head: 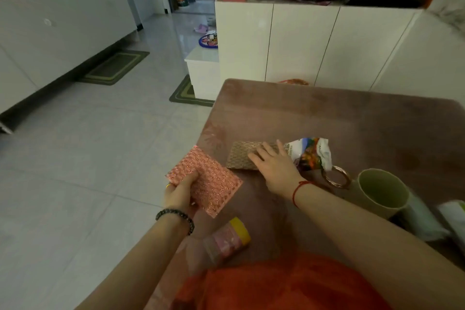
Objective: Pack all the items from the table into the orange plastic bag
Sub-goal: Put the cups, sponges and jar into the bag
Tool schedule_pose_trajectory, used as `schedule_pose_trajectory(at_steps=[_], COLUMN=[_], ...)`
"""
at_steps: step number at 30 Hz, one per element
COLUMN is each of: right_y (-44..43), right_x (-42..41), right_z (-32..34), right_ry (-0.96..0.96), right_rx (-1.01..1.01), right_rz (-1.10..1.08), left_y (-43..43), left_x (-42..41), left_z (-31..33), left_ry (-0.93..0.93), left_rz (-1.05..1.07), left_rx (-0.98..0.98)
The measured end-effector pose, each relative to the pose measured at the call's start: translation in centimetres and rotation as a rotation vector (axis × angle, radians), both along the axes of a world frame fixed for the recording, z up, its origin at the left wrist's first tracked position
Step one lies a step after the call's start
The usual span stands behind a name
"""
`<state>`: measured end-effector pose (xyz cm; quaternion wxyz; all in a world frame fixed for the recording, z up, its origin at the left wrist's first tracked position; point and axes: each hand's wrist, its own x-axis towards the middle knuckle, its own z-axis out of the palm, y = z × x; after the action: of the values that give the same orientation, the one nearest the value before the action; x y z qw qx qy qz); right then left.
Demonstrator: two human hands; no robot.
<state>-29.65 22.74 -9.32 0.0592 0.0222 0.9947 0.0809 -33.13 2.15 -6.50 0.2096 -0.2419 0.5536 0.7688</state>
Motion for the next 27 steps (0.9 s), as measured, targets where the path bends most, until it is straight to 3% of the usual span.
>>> schedule_pose_trajectory(at_steps=[3,5,7,9,11,13,15,18,21,24,27], right_y=[-0.4,-0.9,-1.9,-3.2,-4.4,-5.5,-6.6,-7.8,-8.6,-9.8,-9.8], right_x=[-0.8,-0.7,0.4,2.3,5.4,9.4,13.7,19.3,23.8,27.3,30.7], right_z=[1.1,3.5,7.2,11.5,15.3,17.9,19.3,20.9,22.3,22.8,22.0], right_ry=[0.152,0.378,0.589,0.669,0.666,0.613,0.56,0.536,0.48,0.421,0.561], right_rx=[-0.039,-0.35,-0.786,-1.141,-1.339,-1.355,-1.234,-1.084,-1.2,-1.406,-1.268], right_rz=[-0.084,-0.215,-0.348,-0.371,-0.33,-0.33,-0.331,-0.363,-0.433,-0.425,-0.421], left_y=[-1.1,-1.3,-1.1,-0.5,0.2,0.9,1.4,1.3,0.2,-1.0,-2.9], left_x=[0.6,0.8,1.2,2.2,3.8,6.0,8.8,13.5,17.3,20.0,21.9], left_z=[0.9,1.9,3.1,5.0,7.5,10.1,12.7,15.0,15.9,15.6,14.4], left_ry=[-0.004,0.036,0.103,0.175,0.215,0.232,0.31,0.571,0.768,0.834,0.917], left_rz=[-0.06,-0.035,0.02,0.028,-0.055,-0.229,-0.362,-0.425,-0.584,-0.774,-0.938], left_rx=[0.018,0.007,-0.052,-0.108,-0.039,0.136,0.245,0.154,0.152,0.221,0.179])
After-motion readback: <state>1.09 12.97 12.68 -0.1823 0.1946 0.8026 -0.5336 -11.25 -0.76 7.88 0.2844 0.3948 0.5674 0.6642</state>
